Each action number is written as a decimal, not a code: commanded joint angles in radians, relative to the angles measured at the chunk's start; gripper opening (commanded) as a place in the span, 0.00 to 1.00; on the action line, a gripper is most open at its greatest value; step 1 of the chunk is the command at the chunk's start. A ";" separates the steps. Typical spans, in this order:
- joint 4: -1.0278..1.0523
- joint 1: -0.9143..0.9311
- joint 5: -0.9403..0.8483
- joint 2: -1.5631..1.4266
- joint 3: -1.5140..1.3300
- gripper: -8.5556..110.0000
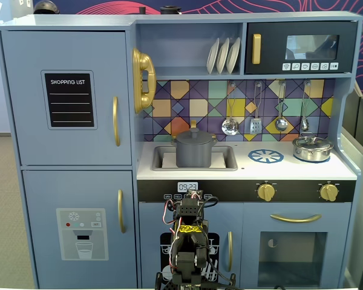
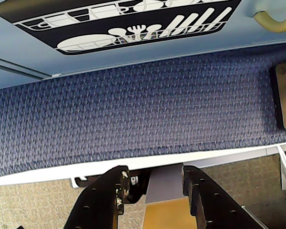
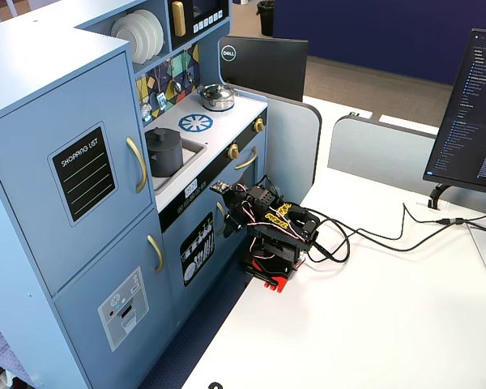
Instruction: Take off the lid from the gray recipient and place it on the counter
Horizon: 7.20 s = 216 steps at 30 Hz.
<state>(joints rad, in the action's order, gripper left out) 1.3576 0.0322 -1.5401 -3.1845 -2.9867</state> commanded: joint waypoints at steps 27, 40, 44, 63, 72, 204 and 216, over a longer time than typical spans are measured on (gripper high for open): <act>-0.308 0.063 -0.117 0.187 0.756 0.07; -0.729 0.029 -0.153 0.281 0.828 0.07; -0.841 0.020 -0.143 0.336 0.813 0.13; -1.095 0.043 -0.046 0.643 0.873 0.21; -1.180 0.040 -0.049 0.759 0.917 0.21; -1.810 0.558 -0.040 1.382 0.877 0.26; -1.807 0.594 -0.043 1.362 0.865 0.31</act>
<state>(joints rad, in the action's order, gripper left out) -0.4264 0.6090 -1.5739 -1.7794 -2.1215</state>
